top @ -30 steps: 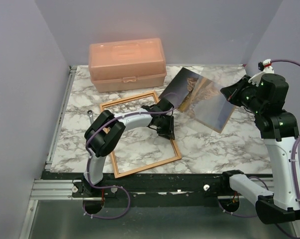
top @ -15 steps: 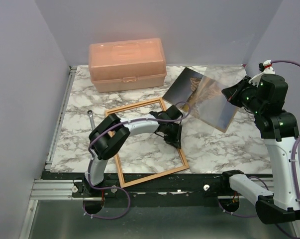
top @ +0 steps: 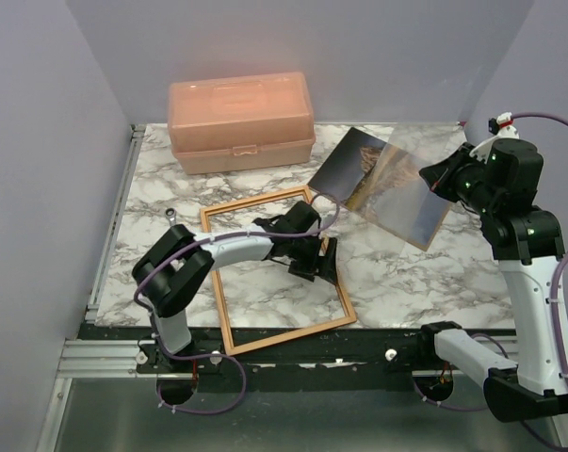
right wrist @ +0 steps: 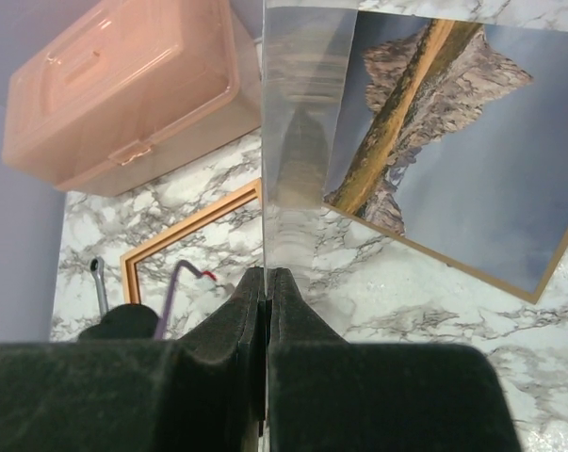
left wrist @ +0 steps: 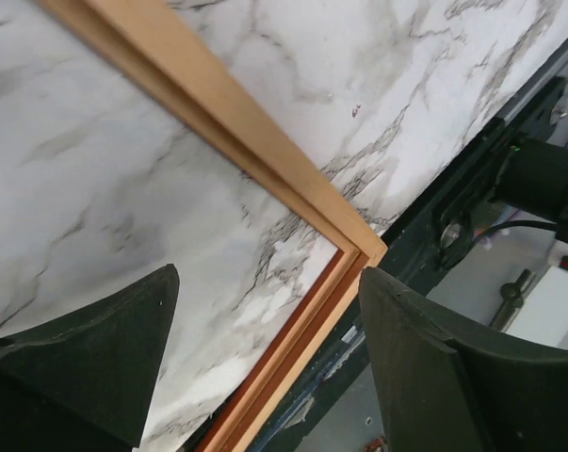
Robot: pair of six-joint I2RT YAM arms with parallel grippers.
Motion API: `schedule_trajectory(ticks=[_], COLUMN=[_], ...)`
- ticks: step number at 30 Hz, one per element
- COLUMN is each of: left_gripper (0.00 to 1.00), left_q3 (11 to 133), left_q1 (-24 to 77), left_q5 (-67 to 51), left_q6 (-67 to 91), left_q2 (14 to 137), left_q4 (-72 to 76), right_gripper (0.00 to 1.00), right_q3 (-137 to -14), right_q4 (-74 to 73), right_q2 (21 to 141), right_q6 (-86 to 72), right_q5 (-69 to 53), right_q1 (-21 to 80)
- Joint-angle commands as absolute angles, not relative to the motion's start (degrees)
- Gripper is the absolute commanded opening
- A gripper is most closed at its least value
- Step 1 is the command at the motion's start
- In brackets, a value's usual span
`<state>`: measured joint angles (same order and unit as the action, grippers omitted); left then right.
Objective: Put the photo into the frame
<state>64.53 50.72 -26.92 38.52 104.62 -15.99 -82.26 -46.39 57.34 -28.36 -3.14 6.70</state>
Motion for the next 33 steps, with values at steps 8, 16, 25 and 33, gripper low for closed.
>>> schedule_trajectory(ticks=[8, 16, 25, 33], left_gripper=[0.83, 0.87, 0.82, 0.58], left_q3=[44.0, 43.5, 45.3, 46.3], left_q1=[25.6, 14.0, 13.4, 13.9], left_q5=[-33.1, -7.1, 11.5, 2.9], left_q6=[43.2, 38.2, 38.0, 34.7], left_q2=[81.7, 69.2, 73.0, 84.0], left_q4=[-3.5, -23.5, -34.3, -29.3], right_gripper=[0.01, 0.01, 0.01, 0.01], right_q3=[-79.6, -75.7, -74.3, -73.9], right_q4=[-42.4, -39.8, -38.5, -38.1], right_q2=[58.4, 58.7, 59.4, 59.3], right_q6=[-28.2, -29.5, -30.0, -30.0], right_q5=[-7.4, -10.1, -11.5, -11.9], right_q1=[6.6, 6.7, 6.7, 6.7])
